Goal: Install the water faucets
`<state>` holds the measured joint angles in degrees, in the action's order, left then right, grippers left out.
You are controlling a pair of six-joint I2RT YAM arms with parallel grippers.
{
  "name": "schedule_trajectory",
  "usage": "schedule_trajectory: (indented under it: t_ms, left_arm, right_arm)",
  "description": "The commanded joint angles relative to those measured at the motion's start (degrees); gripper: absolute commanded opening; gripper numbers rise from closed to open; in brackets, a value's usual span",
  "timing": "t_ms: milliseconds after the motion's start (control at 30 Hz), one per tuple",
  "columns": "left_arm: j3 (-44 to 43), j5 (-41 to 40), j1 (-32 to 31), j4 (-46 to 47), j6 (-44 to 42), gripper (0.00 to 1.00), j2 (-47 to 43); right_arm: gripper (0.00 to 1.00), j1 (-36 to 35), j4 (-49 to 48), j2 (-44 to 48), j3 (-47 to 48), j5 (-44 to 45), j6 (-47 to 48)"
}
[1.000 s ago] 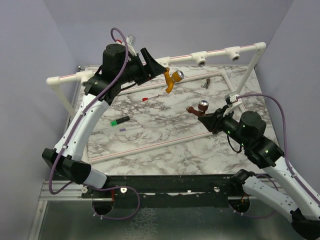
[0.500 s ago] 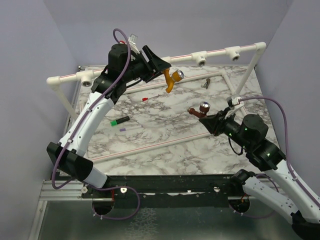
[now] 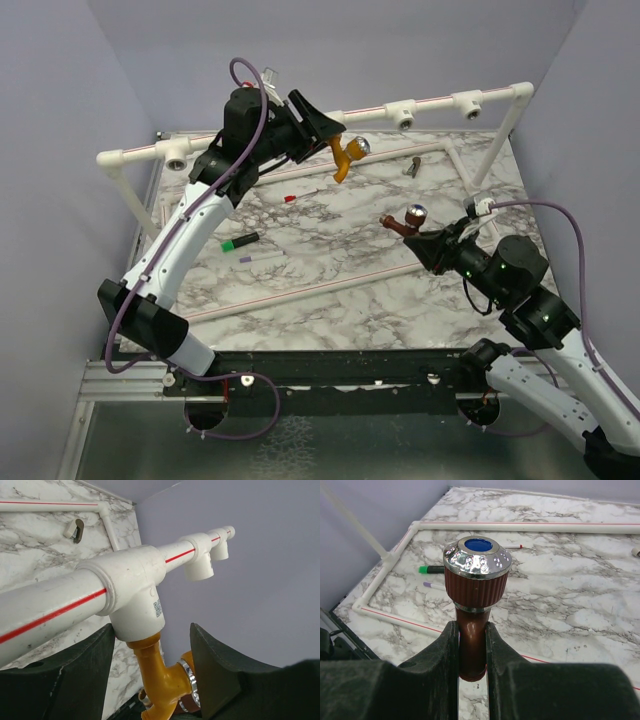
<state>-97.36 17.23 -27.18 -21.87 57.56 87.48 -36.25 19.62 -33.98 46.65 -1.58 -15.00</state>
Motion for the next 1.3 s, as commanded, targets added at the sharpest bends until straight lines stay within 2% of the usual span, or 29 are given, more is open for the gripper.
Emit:
schedule_trajectory:
  t_ms: [0, 500, 567, 700, 833, 967, 1267]
  left_arm:
    - [1.14, -3.34, -1.74, 3.15, 4.21, 0.61, 2.1]
    - [5.74, -16.26, -5.87, 3.24, 8.69, 0.59, -1.38]
    - [5.61, -15.82, -5.95, 3.44, 8.88, 0.55, -1.08]
    - [5.94, -15.04, -6.04, 3.93, 8.81, 0.38, -1.1]
    - [7.01, -15.76, -6.0, 4.04, 8.42, 0.26, -2.46]
    - [8.12, -16.79, -5.96, 4.03, 7.65, 0.02, -4.27]
    - [11.31, -24.86, -5.57, 1.66, 4.67, 0.0, -11.61]
  right_arm:
    - [0.01, 0.21, 0.65, 1.24, -0.57, 1.32, -0.55]
    - [0.01, 0.21, 1.07, 2.07, -1.04, 1.24, -0.4]
    - [0.0, 0.21, 1.18, 2.16, -1.04, 1.14, -0.38]
    - [0.01, 0.21, 1.31, 2.49, -1.04, 1.14, -0.38]
    - [0.01, 0.21, 1.41, 2.34, -0.96, 0.88, -0.51]
    - [0.0, 0.21, 1.41, 1.6, -0.39, 0.53, -0.8]
    - [0.0, 0.21, 3.3, -0.29, 2.6, 6.13, 0.75]
